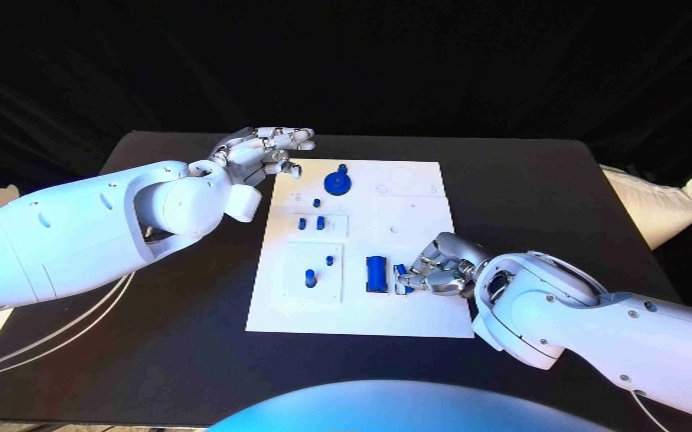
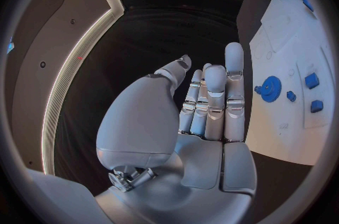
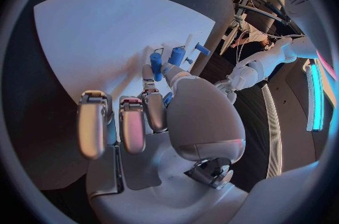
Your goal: Assemble the parts on the task board
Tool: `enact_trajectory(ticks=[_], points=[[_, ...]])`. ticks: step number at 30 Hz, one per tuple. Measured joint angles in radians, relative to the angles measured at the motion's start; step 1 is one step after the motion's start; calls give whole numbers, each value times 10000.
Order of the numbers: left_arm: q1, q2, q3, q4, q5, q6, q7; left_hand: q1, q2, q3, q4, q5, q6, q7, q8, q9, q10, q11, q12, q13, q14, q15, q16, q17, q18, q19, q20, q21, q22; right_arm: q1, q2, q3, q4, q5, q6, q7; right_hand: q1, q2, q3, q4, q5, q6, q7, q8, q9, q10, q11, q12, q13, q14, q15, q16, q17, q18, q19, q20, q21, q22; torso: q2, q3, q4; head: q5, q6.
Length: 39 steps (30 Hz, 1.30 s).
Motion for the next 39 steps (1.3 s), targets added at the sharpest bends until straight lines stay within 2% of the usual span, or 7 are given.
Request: enact_trajectory(ticks=[11, 20, 25, 29, 33, 36, 39], points=[[0, 12, 0, 18, 0, -4, 8, 0, 0, 0, 0, 0, 0, 0, 0, 0, 0, 0, 0, 0, 0, 0, 0, -1, 0, 0, 0, 0, 1, -2, 116, 8, -184, 226, -36, -13, -132, -97, -12, 12, -11, 82, -11, 0, 51, 1, 2, 0, -1, 0, 1, 0, -1, 0, 0, 0, -2, -1, 7, 7, 0, 30, -12], [0, 6, 0, 21, 0, -3, 8, 0, 0, 0, 0, 0, 0, 0, 0, 0, 0, 0, 0, 0, 0, 0, 0, -1, 0, 0, 0, 1, 1, 10, 156, 23, -249, 201, 285, -37, -536, -170, -254, 250, 165, 154, -13, 24, 128, 3, 4, 0, -2, -1, 1, 0, -2, 1, 0, 0, -2, -2, 10, 9, -6, 60, -39], [0, 5, 0, 22, -1, -2, 5, 0, 0, 0, 0, 0, 0, 0, 0, 0, 0, 0, 1, 1, 0, 0, 0, -1, -1, 0, 0, 1, 2, 11, 175, 22, -257, 142, 415, -55, -1017, -356, -797, 448, 592, 195, -54, 41, 201, 4, 4, -1, -2, 0, 1, 0, -2, 0, 0, 0, -2, -3, 8, 8, -12, 70, -46], [0, 5, 0, 22, -1, -1, 2, 0, 0, 0, 0, 0, 0, 0, 0, 0, 0, 0, 57, 0, 0, 0, 0, -1, -1, 0, 0, 1, 1, 11, 181, 22, -257, 68, 454, -63, -1360, -433, -1303, 693, 606, 196, -55, 59, 251, 3, 4, -1, -2, -1, 1, 0, 3, 0, 0, 0, -2, -3, 7, 8, -12, 70, -47], [0, 0, 0, 20, -1, 1, -1, 0, 0, 0, 0, 0, 0, 0, 0, 0, 0, 0, 57, 0, 0, 0, 0, -2, 0, 0, 0, 1, 2, 11, 185, 20, -256, -13, 475, -65, -1612, -296, -1808, 982, 235, 196, -55, 59, 311, 4, 4, -1, -2, -1, 1, 0, 6, 0, 0, 0, -3, -4, 6, 7, -12, 60, -58], [0, -5, 0, 18, -1, 5, -4, 0, 0, 0, 0, 0, 0, 0, 0, 0, 0, 0, 57, 0, 0, 0, 0, -2, -1, 0, 0, 1, 2, 8, 182, 16, -247, -81, 488, -66, -1894, -156, -2175, 1039, 138, 196, -55, 58, 345, 3, 4, -1, -2, -1, 1, 0, 6, 1, 0, 0, -3, -4, 6, 7, -12, 58, -60], [0, -10, 0, 14, -1, 10, -8, 0, 0, 0, 0, 0, 0, 0, 0, 0, 0, 0, 57, 0, 0, 0, 0, -2, -1, 0, 0, 1, 2, 5, 178, 14, -241, -152, 507, -66, -2143, -143, -2526, 1048, 74, 196, -56, 58, 384, 3, 4, -1, -3, -1, 1, 0, 6, 1, 0, 0, -3, -4, 6, 7, -14, 63, -61]])
